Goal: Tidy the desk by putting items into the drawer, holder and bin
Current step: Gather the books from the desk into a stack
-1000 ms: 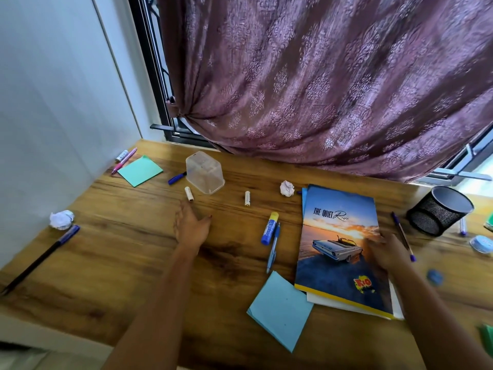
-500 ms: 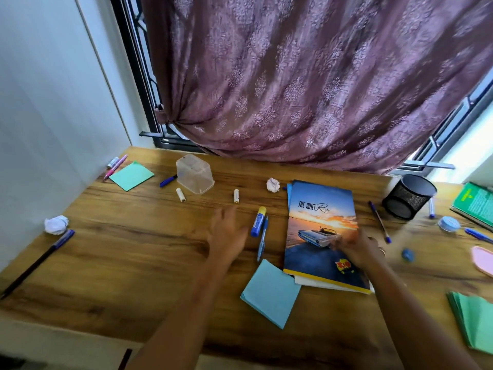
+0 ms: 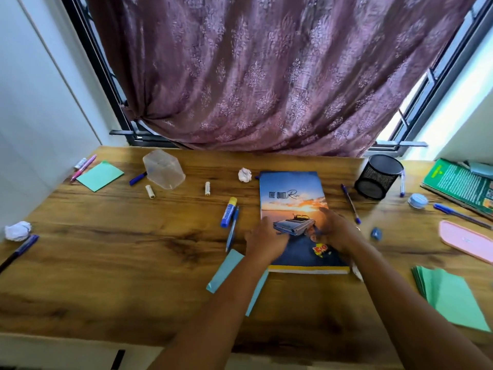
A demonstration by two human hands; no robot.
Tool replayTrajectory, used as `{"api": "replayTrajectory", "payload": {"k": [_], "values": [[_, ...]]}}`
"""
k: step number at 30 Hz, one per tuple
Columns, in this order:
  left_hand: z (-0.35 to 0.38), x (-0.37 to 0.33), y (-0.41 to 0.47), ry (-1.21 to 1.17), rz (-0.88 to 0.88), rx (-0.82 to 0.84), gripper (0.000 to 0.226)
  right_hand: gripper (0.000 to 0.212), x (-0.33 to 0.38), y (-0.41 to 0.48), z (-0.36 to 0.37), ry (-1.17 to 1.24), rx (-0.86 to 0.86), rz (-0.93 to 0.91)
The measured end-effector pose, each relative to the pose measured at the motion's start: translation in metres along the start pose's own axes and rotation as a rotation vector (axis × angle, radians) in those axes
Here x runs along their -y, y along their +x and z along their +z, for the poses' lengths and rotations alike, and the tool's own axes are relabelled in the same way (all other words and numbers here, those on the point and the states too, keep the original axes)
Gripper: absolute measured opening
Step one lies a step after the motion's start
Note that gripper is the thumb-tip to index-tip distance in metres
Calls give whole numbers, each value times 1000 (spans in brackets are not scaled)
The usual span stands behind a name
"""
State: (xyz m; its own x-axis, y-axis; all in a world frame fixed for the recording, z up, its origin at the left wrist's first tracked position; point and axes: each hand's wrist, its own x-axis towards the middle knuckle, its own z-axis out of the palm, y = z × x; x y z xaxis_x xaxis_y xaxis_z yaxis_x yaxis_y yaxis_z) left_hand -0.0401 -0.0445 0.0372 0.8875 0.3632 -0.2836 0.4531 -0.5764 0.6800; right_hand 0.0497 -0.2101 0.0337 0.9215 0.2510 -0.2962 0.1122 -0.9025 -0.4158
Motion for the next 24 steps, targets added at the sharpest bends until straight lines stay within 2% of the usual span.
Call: {"api": "replayTrajectory", "payload": {"k": [4, 8, 10, 13, 16, 20, 22, 24], "values": [[-1, -15, 17, -1, -70, 11, 45, 96, -9, 8, -4, -30, 55, -74], [16, -35, 23, -82, -234, -30, 69, 84, -22, 11, -3, -11, 66, -158], [28, -48, 20, -37, -276, -59, 81, 88, -27, 10, -7, -17, 97, -166], [43, -68, 16, -16, -254, -47, 86, 93, -32, 6, -17, 15, 148, -190], [55, -101, 18, 70, -167, -35, 80, 83, -41, -2, -40, 153, 160, -255], [77, -166, 28, -58, 185, -29, 48, 43, -72, 0, -95, 276, 5, -290], [91, -200, 27, -201, 293, 66, 33, 34, -97, 7, -123, 406, -51, -216], [109, -231, 26, -369, 322, 246, 23, 34, -129, 15, -149, 466, -124, -74]]}}
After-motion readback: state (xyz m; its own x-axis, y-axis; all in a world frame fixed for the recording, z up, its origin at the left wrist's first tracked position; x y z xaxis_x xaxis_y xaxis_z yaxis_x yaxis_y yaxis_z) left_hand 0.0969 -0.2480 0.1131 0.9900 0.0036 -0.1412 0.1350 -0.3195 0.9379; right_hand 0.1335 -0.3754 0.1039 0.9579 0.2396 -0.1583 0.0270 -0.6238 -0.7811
